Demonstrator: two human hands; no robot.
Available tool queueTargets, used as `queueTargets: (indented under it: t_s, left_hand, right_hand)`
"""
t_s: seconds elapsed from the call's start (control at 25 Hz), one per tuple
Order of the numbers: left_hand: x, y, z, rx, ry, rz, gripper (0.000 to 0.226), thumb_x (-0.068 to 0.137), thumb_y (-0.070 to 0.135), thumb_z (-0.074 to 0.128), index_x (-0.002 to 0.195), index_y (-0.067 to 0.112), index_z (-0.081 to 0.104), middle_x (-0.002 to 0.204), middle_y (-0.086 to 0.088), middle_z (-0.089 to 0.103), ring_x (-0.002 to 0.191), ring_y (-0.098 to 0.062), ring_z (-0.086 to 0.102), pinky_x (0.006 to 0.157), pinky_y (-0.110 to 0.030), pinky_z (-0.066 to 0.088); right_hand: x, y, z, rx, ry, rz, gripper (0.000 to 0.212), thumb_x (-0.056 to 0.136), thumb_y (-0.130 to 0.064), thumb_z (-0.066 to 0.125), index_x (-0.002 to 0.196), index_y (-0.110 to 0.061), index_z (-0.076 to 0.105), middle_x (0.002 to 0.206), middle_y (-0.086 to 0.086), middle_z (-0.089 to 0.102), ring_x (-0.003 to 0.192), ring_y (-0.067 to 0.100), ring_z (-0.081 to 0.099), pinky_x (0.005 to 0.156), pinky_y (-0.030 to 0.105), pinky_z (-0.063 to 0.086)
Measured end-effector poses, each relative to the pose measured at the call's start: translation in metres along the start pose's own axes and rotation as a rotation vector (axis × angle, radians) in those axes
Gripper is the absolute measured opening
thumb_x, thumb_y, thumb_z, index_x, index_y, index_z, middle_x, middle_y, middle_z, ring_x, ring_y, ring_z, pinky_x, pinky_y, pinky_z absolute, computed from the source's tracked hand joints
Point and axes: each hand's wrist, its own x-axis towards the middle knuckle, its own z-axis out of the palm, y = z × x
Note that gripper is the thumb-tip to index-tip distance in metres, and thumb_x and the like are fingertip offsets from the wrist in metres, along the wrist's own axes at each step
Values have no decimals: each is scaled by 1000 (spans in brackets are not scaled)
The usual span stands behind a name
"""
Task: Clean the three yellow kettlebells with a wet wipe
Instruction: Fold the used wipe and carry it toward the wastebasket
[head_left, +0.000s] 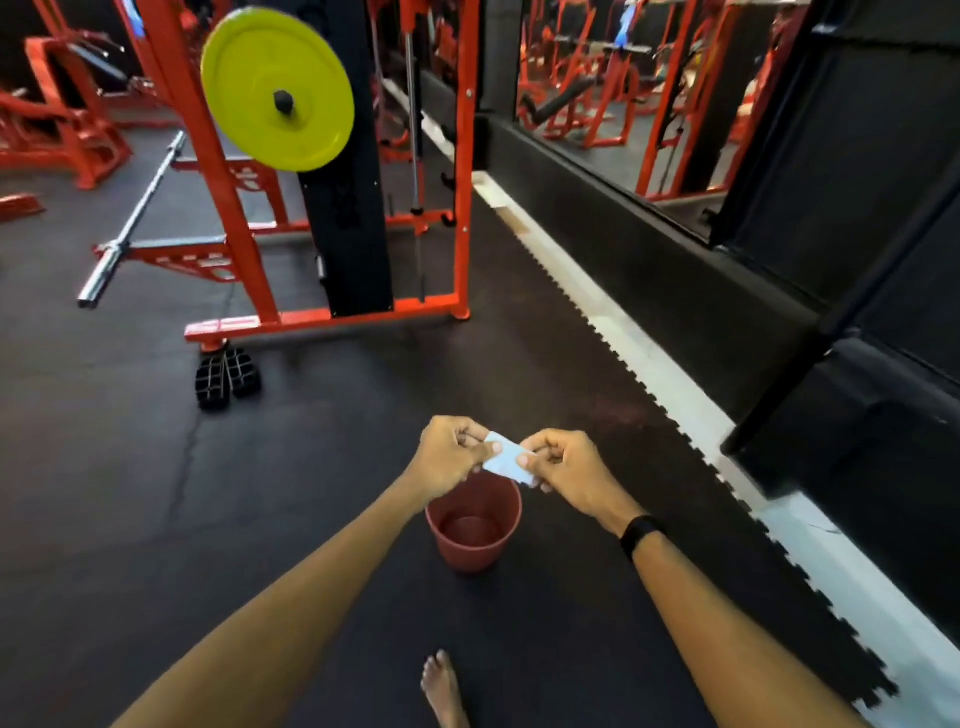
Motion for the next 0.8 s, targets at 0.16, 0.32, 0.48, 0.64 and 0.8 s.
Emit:
queueTargets:
  t_s: [0.16,0.32,0.48,0.64,0.8]
  left_hand:
    - [59,-43,5,-81,99,-188,16,82,13,75,90,2,66,62,-7,63,51,-18,58,45,-25,51]
    - [105,-70,9,-137,156,-321,10,89,11,66,92,1,66,62,-12,63,49,-17,59,52,-32,57]
    - [145,-77,-1,-159,183,-392,8,90,9,64,92,1,66,65,-14,64,53,-21,61,62,-43,60]
    - [178,-72,-9,-142,187,-424,17,92,13,63,100,-1,66,74,-16,67,60,-20,64,65,-42,61]
    - [195,-61,-12,-57,121,-553,59,91,41,60,136,5,46,131,-13,56,114,-29,58,84,-41,51]
  right_hand:
    - [69,29,17,42,-49,137,13,86,-8,69,98,-5,67,71,5,67,60,13,64,58,29,56]
    - [133,46,30,45,-28,273,13,87,-2,65,99,-6,67,85,10,68,60,16,65,54,27,57]
    - [187,48,39,9,25,288,12,86,-1,65,93,-10,68,88,12,70,60,18,65,49,25,55]
    - [227,49,37,-37,11,297,14,86,-3,65,98,-8,69,95,12,71,65,19,68,58,31,60]
    - [255,54,25,-261,-54,396,45,91,-25,62,130,-4,55,131,18,58,118,32,57,101,40,47]
